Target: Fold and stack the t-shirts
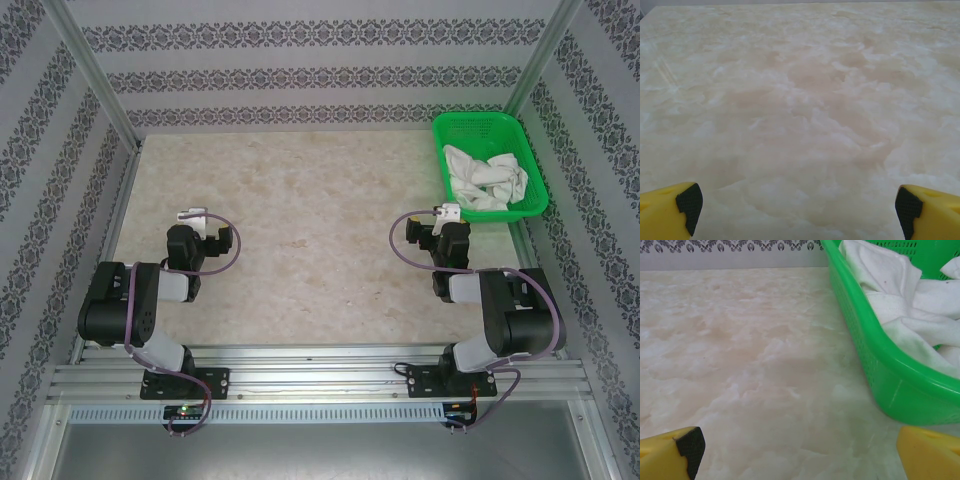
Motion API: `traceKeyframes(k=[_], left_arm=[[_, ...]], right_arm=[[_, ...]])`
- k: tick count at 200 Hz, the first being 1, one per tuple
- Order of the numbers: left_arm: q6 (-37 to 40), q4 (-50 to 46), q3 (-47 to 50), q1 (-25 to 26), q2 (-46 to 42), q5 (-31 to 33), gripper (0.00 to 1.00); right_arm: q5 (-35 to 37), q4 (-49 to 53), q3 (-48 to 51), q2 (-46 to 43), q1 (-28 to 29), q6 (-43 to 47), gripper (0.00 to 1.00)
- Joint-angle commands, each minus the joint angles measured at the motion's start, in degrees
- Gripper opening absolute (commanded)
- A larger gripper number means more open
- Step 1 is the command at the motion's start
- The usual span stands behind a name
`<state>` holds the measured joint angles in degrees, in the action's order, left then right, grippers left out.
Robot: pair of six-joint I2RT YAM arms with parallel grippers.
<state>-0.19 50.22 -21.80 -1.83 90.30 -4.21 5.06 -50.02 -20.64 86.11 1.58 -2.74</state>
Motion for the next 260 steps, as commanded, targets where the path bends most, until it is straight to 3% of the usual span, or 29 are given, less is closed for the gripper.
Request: traceKeyframes(k=[1,70,84,95,107,120,131,143,174,219,240,260], left_arm=[[0.2,2.5,-0.8,0.6,0.5,0.5,1.00],[0.6,3.0,-0.7,0.9,0.0,0.7,1.00],[3.9,-7.5,-2.3,5.1,-9.3,5.5,1.00],[1.5,-19.0,-6.2,8.6,-18.1,11.8,1.00],[-4.7,-25.3,-10.0,10.3,-25.7,10.9,1.00],[-14.4,-34.7,-16.4,12.4,-31.0,11.8,1.00],[-20.9,-43.4,-22.7,13.7,-32.2,8.4,1.00],[-22.8,-52.3,-29.5,16.9,-31.2,7.2,1.00],[-21.1,-66.8,-39.8,24.7,-26.2,10.1,1.00],[-14.5,-67.5,-40.5,32.6,-22.4,10.0,1.00],[-10.6,-68.4,-40.6,36.6,-20.2,11.8,1.00],[-9.1,-66.9,-38.5,37.6,-19.6,8.9,1.00]], right_arm=[[-0.8,-2.0,-1.2,0.6,-0.5,0.3,0.98],[1.5,-2.7,-1.5,-0.7,0.9,1.5,0.98],[9.9,20.0,-9.4,-10.7,7.3,4.9,0.98],[8.5,34.3,-17.1,-15.8,9.7,1.5,0.98],[4.6,44.4,-25.0,-18.5,13.0,-0.5,0.98],[5.8,55.7,-34.1,-19.3,17.9,-2.4,0.98],[6.9,63.1,-40.5,-18.8,21.0,-3.5,0.98],[9.9,72.0,-47.7,-17.4,22.5,-5.7,0.98],[10.8,86.6,-60.2,-14.2,16.3,-11.1,0.98],[4.4,91.2,-68.9,-1.8,-4.0,-15.4,0.98],[1.9,91.1,-72.2,6.9,-8.8,-17.3,0.94],[-0.7,89.9,-74.1,14.3,-11.8,-18.8,0.92]])
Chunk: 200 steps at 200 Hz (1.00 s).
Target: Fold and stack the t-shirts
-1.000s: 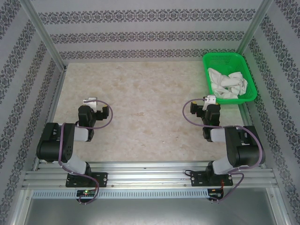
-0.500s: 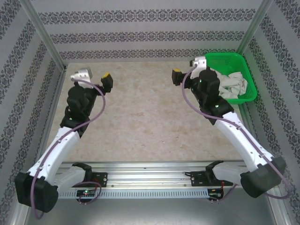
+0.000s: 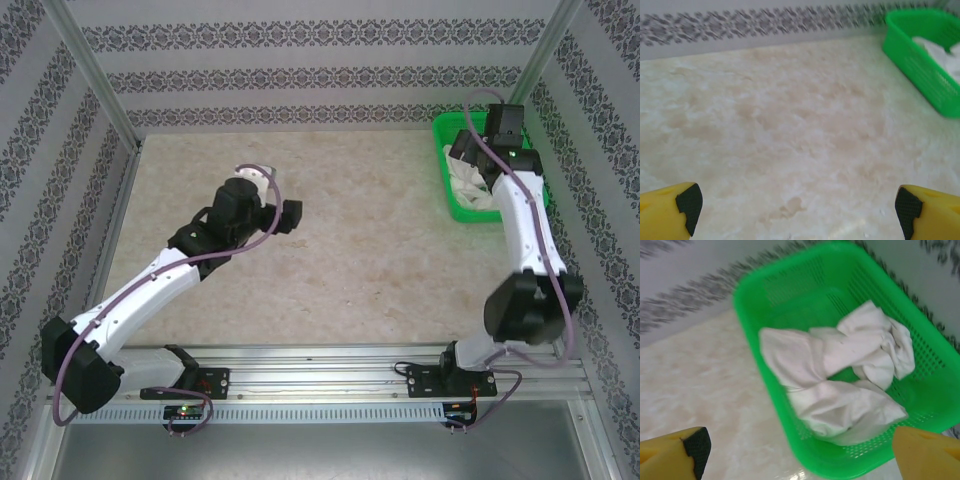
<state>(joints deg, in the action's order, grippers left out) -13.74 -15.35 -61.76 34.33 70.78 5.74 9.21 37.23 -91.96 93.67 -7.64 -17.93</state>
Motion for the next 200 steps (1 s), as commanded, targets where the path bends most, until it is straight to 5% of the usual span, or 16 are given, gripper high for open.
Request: traceKeyframes(k=[1,59,172,200], left_arm=[[4.5,-1.2,1.5,1.4,-0.2,-1.2,1.00],[2.3,2.3,6.2,1.6,-2.8,-5.4,1.00],[-0.7,8.8,6.4,0.8,-5.4,-4.4,1.00],[-0.1,7.9,6.2,0.4,-7.2,-3.6,1.00]], right_arm=[[-4.8,2.5,-2.8,7.0,-2.7,-3.7,0.92],[-8.6,6.0,-11.8,22.6,-6.9,-4.6,0.75],[-15.3,2.3,-6.8,28.8,-7.8,-7.0,0.50],[-13.7,1.7,-6.5,27.4,-8.0,-7.4,0.19]])
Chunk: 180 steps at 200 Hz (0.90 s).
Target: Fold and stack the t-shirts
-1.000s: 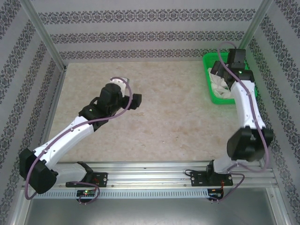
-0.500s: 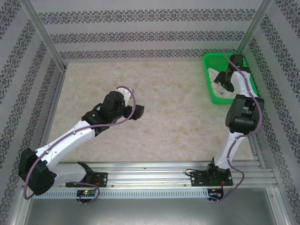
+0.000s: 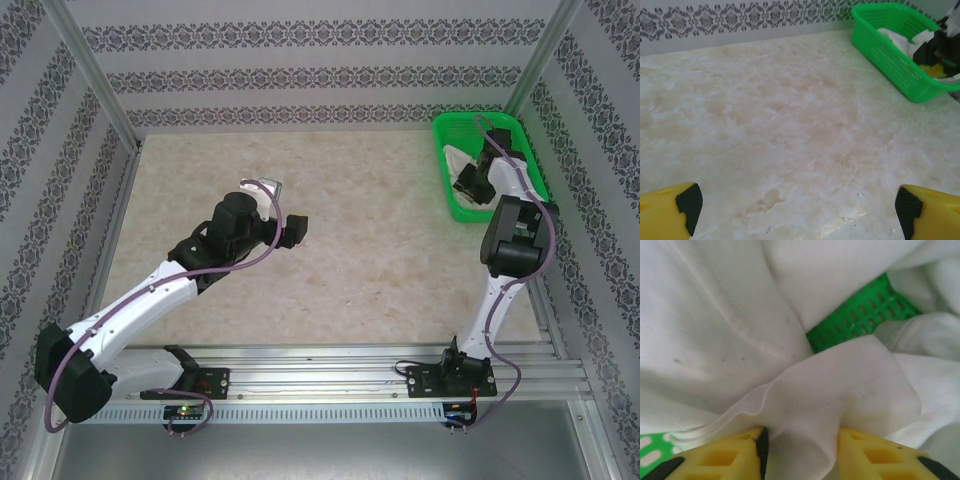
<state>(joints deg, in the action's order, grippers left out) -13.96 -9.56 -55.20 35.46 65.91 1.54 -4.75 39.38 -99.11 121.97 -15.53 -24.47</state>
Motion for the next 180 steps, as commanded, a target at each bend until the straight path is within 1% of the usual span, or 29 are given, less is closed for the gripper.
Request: traceKeyframes(k=[1,10,19,59,72,93,108,125,138,156,180], left_arm=[[0.1,2.0,-0.4,-0.7,-2.4,0.6,1.00],[0.3,1.5,-0.5,-0.9,-2.8,0.7,1.00],[0.6,1.1,-0.6,-0.9,-3.2,0.7,1.00],[1.9,0.8,0.0,-1.3,-5.3,1.8,1.00],[1.8,1.3,0.2,-1.4,-5.9,1.9,1.00],[1.3,2.0,0.8,-1.4,-6.8,2.0,1.00],[1.2,2.0,0.7,-1.4,-7.4,1.9,1.00],[1.5,1.2,0.1,-1.4,-8.1,2.3,1.00],[1.6,0.5,-0.7,-1.4,-8.8,3.4,1.00],[2.2,-0.7,-2.0,-1.6,-10.1,6.3,1.00],[3.1,-3.1,-5.0,-2.4,-11.9,9.9,1.00]], right_arm=[[0.4,-0.5,0.7,-1.1,0.0,-0.9,0.17],[0.6,-1.8,1.5,-3.0,0.0,-1.3,0.07],[1.0,-3.6,2.4,-5.7,0.0,-1.8,0.00],[2.4,-10.6,4.6,-19.9,2.1,-1.5,0.00],[1.9,-13.3,5.0,-24.3,3.0,-1.5,0.00],[-4.6,-20.2,6.7,-30.8,4.0,-2.3,0.00],[-8.6,-25.2,7.3,-35.1,5.7,-2.5,0.00],[-11.6,-29.1,6.3,-39.4,9.1,-1.5,0.00],[-14.9,-30.0,3.7,-41.5,12.5,-0.2,0.00],[-17.1,-27.7,-2.3,-42.8,18.5,2.8,0.00],[-17.5,-23.7,-11.3,-42.1,27.4,5.4,0.00]])
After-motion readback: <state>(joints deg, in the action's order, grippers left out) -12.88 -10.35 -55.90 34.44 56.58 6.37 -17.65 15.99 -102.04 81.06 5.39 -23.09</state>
